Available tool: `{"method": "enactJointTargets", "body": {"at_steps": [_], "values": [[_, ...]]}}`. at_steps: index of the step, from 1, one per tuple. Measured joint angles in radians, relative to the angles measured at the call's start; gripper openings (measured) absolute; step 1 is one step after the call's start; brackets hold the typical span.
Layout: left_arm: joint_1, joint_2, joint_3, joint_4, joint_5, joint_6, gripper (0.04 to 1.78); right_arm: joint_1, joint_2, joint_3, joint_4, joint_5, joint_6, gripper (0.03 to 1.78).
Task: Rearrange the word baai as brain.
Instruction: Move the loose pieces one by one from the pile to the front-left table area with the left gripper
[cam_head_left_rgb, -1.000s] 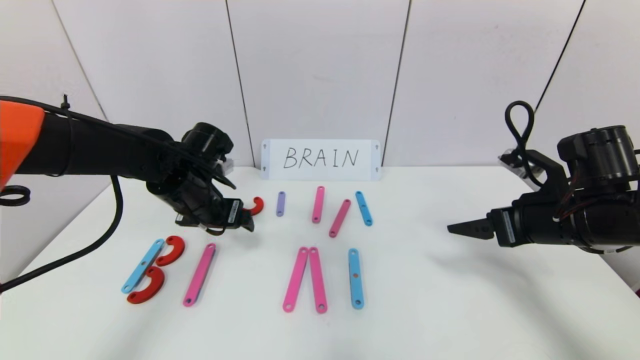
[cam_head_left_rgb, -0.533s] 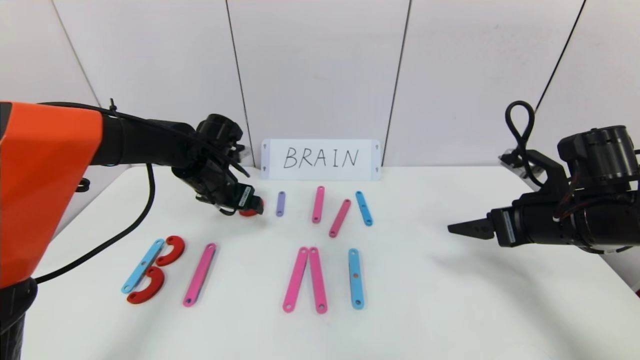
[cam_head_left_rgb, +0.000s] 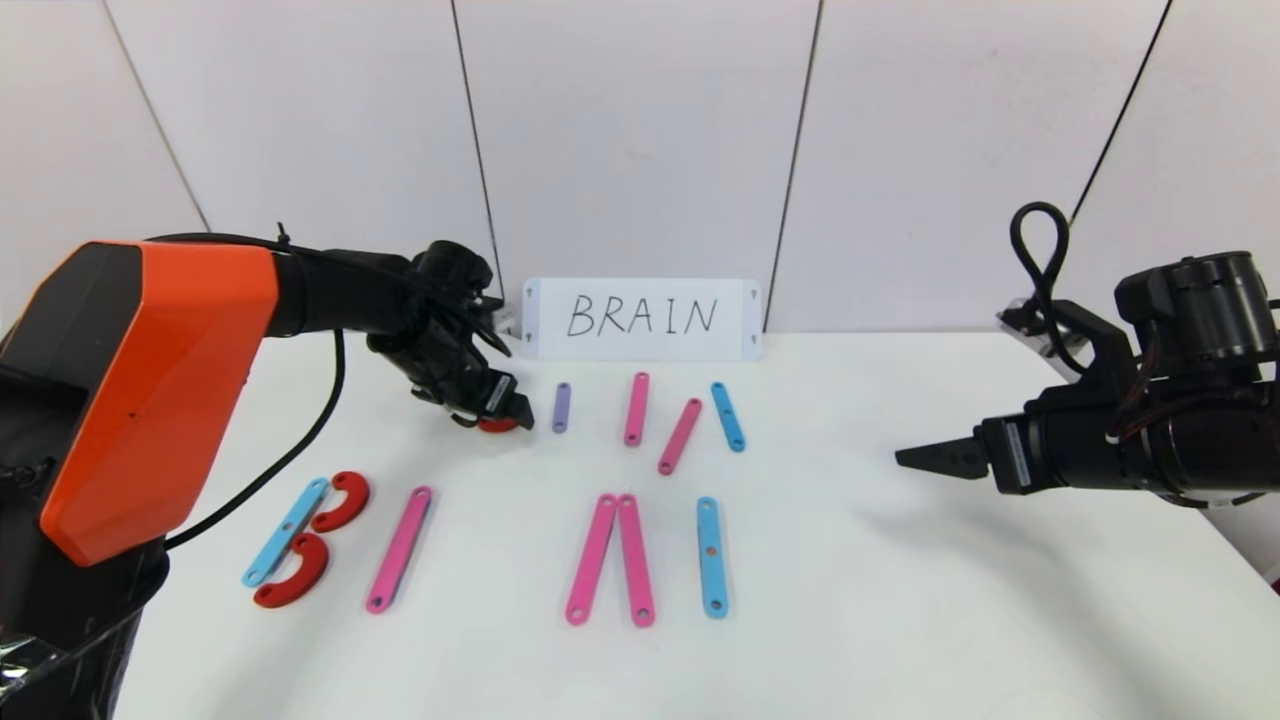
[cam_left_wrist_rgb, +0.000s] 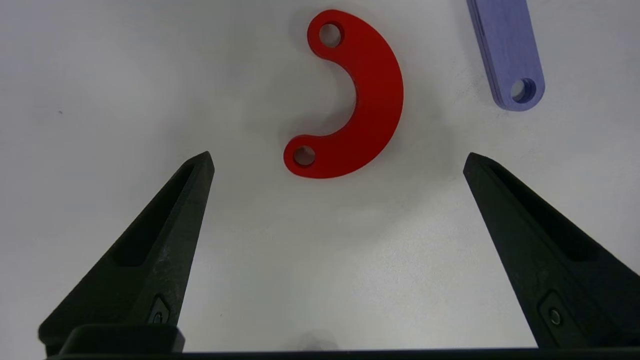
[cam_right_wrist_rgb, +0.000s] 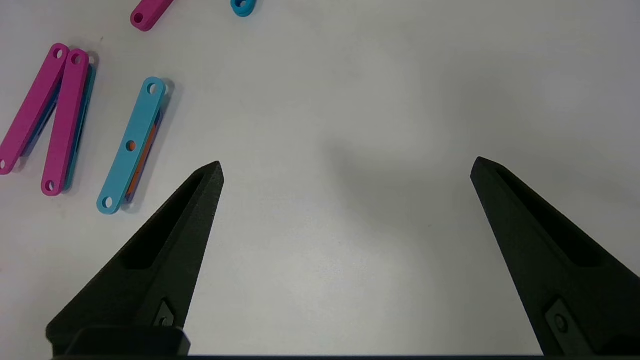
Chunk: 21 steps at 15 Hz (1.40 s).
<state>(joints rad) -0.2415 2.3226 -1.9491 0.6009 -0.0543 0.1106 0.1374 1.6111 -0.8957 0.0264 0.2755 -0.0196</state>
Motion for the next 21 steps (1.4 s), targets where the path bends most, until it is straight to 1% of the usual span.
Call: {"method": "enactJointTargets", "body": {"at_steps": [1, 11, 19, 21], "values": [[0.002, 0.012, -0.007, -0.001, -0.012, -0.001, 1.75, 0.0, 0.0, 0.0, 0.0, 0.0, 0.0, 1.74], [-0.005, 0.05, -0.027, -0.051, -0.028, 0.003, 1.75, 0.0, 0.001, 0.001, 0.0, 0.0, -0.001, 1.74], [-0.019, 0.076, -0.028, -0.08, -0.021, 0.043, 1.74, 0.0, -0.001, 0.003, 0.0, -0.001, -0.003, 1.74], [-0.019, 0.079, -0.027, -0.09, -0.021, 0.042, 1.66, 0.0, -0.001, 0.003, 0.0, 0.0, -0.003, 1.74]]}}
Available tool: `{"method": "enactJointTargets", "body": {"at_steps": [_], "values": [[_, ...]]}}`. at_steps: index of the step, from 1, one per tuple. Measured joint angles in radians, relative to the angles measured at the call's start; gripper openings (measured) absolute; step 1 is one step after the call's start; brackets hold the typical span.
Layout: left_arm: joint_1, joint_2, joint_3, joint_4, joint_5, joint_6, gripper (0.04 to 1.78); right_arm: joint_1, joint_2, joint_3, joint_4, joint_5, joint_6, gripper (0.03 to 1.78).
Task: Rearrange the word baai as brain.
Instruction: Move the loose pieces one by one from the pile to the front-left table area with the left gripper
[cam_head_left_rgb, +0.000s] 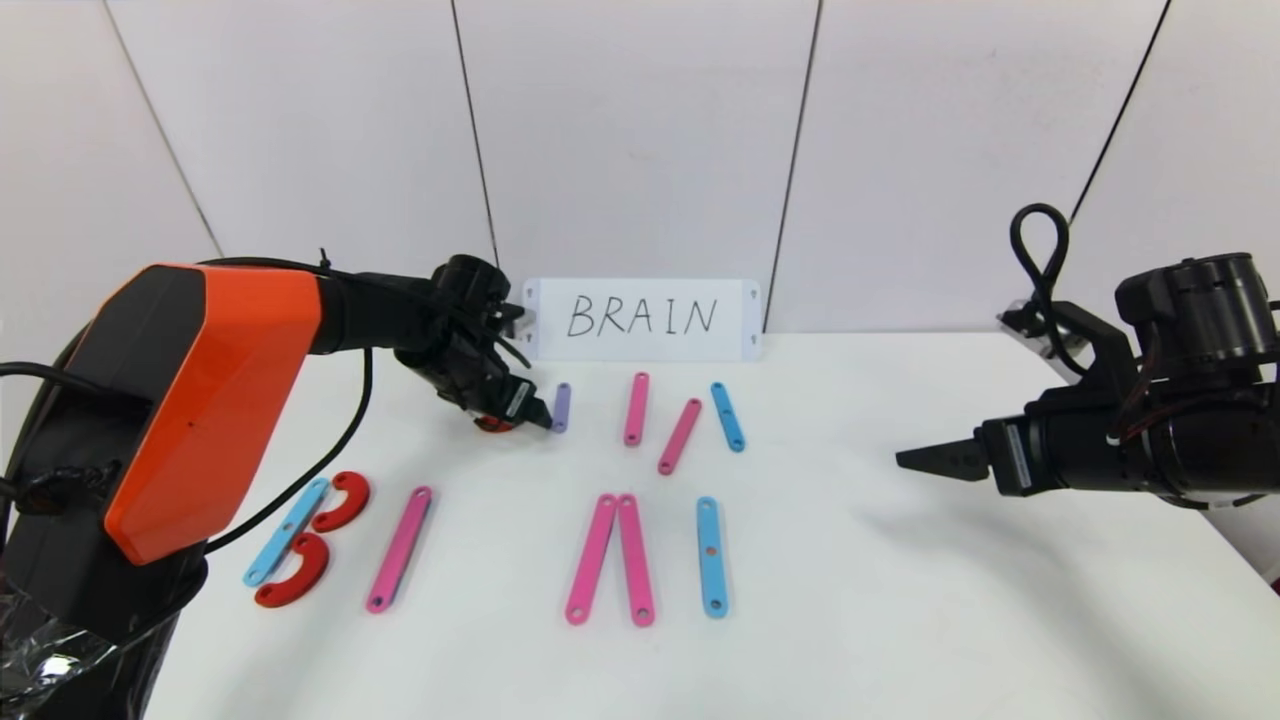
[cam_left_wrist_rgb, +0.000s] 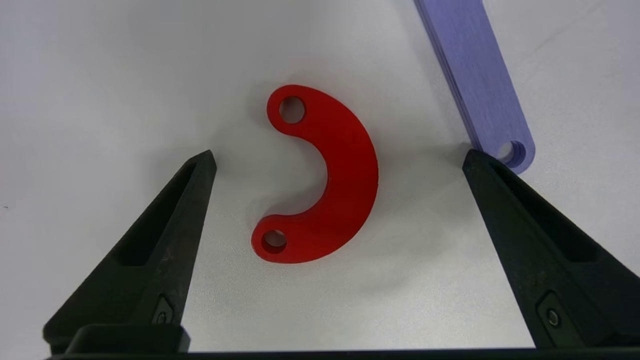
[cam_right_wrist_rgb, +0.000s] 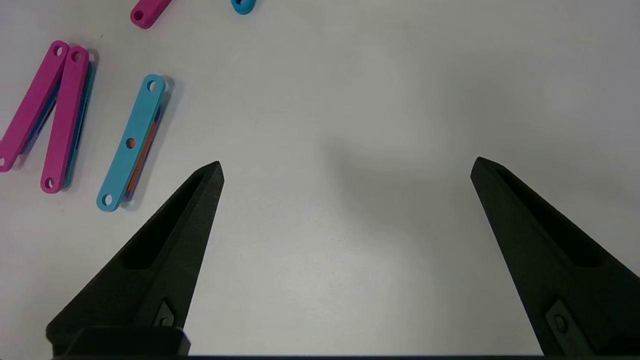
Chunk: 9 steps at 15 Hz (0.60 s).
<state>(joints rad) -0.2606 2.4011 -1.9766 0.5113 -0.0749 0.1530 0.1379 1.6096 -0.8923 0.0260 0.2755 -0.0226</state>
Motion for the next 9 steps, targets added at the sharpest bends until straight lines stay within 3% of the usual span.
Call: {"method": "enactJointTargets", "body": {"at_steps": [3, 7, 9], "values": [[0.0, 0.003, 0.001, 0.001, 0.001, 0.0, 1.35, 0.0, 0.0, 0.0, 0.0, -0.001, 0.0, 1.74], [0.0, 0.01, 0.002, 0.006, 0.007, -0.001, 0.66, 0.0, 0.0, 0.0, 0.0, -0.001, 0.0, 1.74], [0.0, 0.013, 0.004, 0.01, 0.018, -0.001, 0.42, 0.0, 0.0, 0.0, 0.0, -0.001, 0.0, 1.74]]}}
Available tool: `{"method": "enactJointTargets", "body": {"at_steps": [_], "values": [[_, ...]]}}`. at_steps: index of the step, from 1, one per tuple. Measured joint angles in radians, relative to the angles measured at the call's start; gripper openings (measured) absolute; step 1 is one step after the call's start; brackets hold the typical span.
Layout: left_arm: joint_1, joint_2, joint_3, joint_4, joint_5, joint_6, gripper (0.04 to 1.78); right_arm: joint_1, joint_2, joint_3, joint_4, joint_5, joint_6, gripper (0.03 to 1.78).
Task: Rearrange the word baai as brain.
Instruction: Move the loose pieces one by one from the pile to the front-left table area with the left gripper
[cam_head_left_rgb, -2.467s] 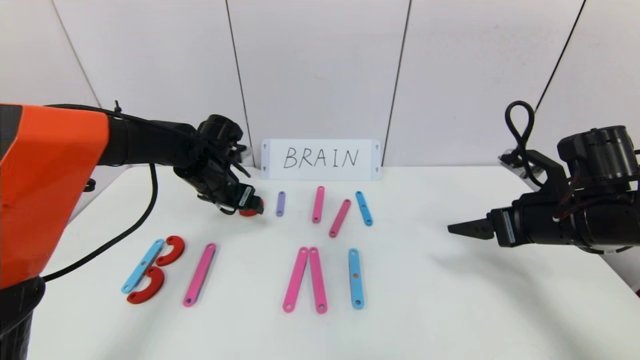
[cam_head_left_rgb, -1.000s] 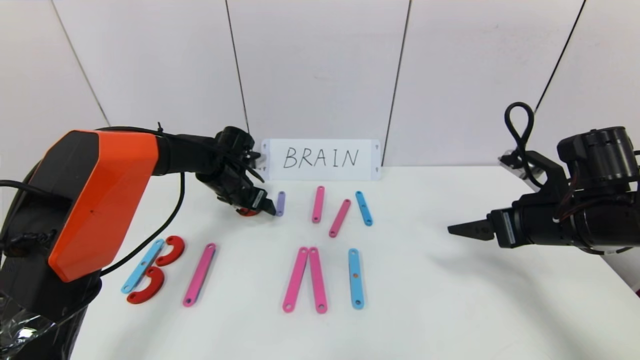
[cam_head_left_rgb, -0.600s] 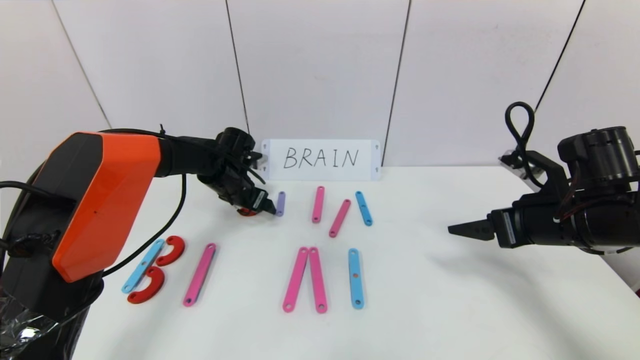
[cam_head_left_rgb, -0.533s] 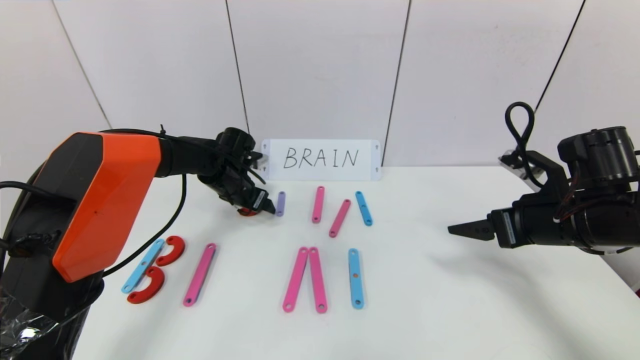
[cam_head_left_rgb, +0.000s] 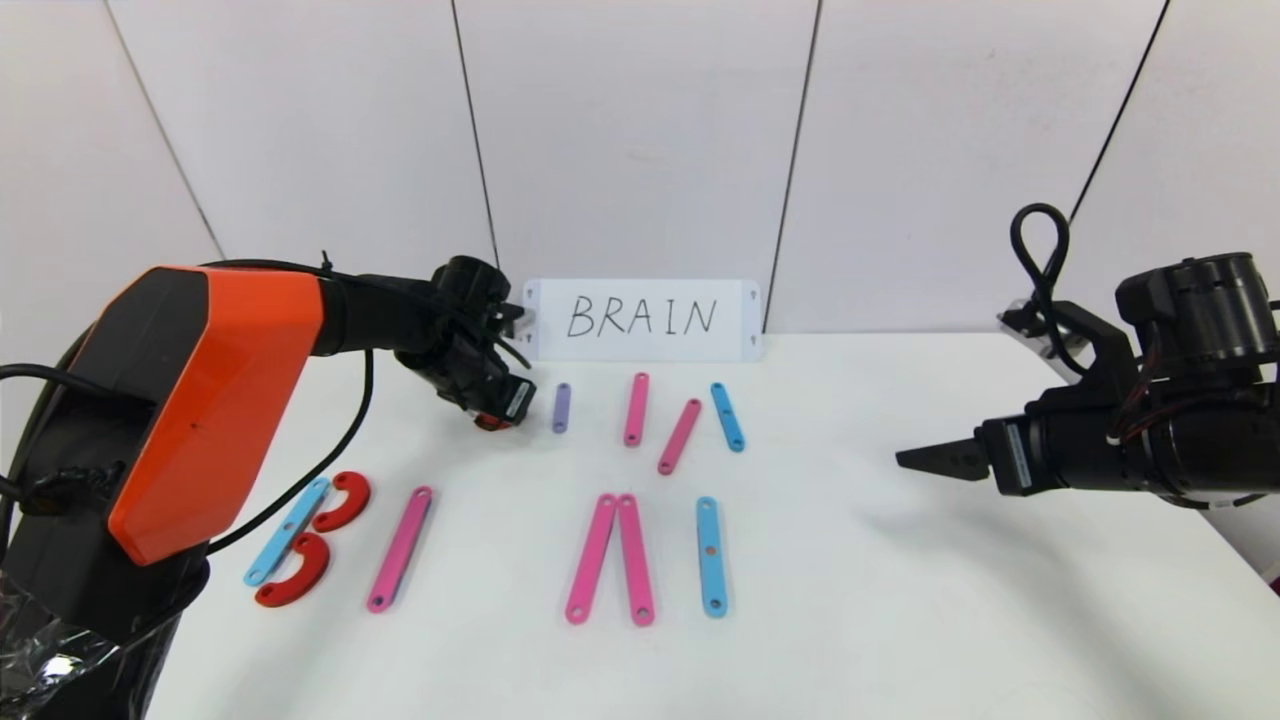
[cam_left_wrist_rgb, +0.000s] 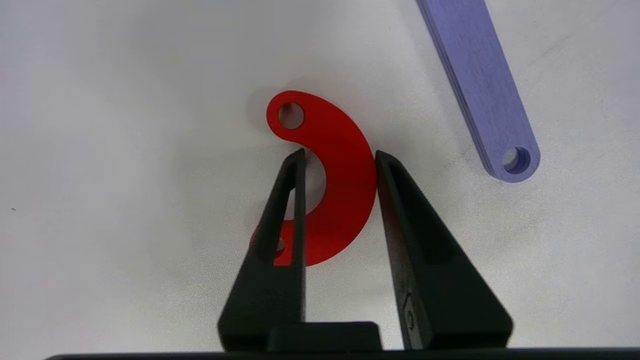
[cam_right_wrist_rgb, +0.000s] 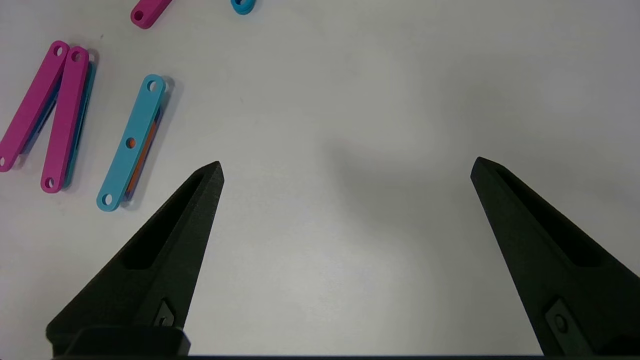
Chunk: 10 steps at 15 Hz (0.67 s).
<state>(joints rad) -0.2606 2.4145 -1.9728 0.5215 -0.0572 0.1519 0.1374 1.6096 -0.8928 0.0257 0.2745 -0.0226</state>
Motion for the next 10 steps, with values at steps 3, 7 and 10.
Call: {"method": "enactJointTargets", "body": {"at_steps": [3, 7, 10], "values": [[0.0, 0.003, 0.004, 0.001, 0.021, 0.001, 0.31, 0.0, -0.001, 0.0, 0.0, 0.0, 0.0, 1.74], [0.0, 0.003, 0.007, 0.003, 0.023, 0.001, 0.31, 0.001, -0.001, 0.0, 0.0, 0.0, 0.0, 1.74], [0.001, -0.002, 0.01, 0.009, 0.023, 0.001, 0.31, 0.0, -0.001, 0.0, 0.0, 0.0, 0.0, 1.74]]}}
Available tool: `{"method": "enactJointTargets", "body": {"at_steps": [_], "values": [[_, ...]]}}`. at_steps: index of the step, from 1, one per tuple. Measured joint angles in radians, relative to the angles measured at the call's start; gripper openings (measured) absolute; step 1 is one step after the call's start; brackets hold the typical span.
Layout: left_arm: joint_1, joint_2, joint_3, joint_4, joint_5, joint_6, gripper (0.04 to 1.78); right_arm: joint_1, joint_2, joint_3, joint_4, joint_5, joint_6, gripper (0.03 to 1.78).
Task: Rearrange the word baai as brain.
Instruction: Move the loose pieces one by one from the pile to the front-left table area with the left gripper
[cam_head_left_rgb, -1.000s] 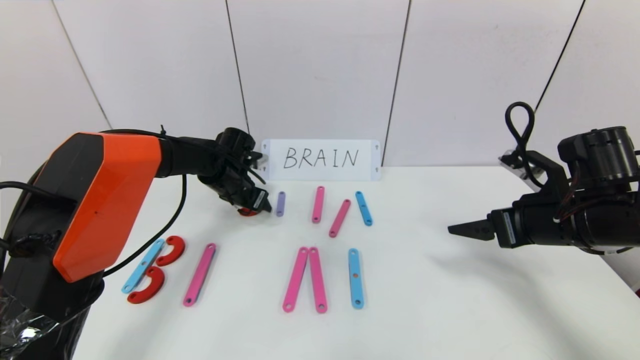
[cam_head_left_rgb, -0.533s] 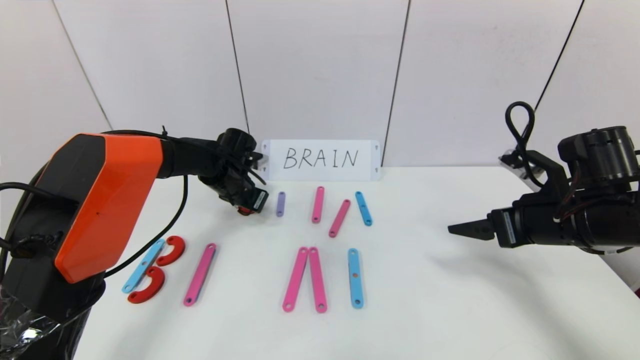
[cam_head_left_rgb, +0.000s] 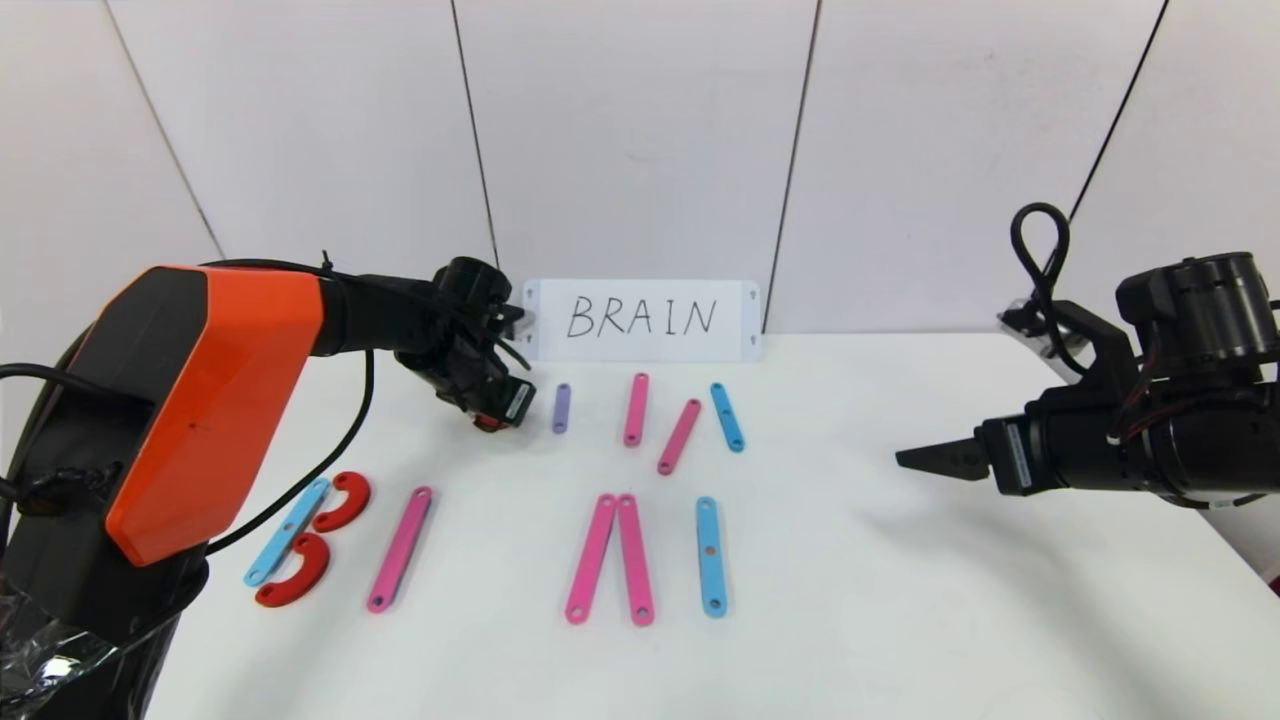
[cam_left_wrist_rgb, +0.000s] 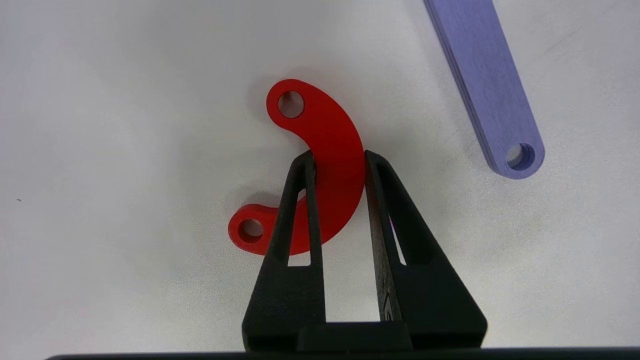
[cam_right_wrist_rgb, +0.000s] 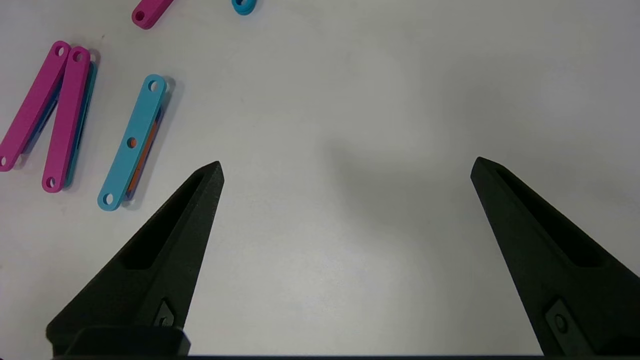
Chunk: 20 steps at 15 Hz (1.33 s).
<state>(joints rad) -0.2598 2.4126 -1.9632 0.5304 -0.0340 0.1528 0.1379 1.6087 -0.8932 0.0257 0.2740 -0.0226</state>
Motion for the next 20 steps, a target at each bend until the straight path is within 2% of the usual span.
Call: {"method": "enactJointTargets", "body": {"at_steps": [13, 20], "values": [[-0.001, -0.107, 0.08, 0.011, 0.004, -0.02, 0.31, 0.003, 0.002, 0.0, 0.0, -0.005, -0.002, 1.74], [-0.009, -0.152, 0.104, 0.042, 0.073, -0.079, 0.31, 0.003, 0.002, 0.002, 0.0, -0.006, -0.003, 1.74]]}}
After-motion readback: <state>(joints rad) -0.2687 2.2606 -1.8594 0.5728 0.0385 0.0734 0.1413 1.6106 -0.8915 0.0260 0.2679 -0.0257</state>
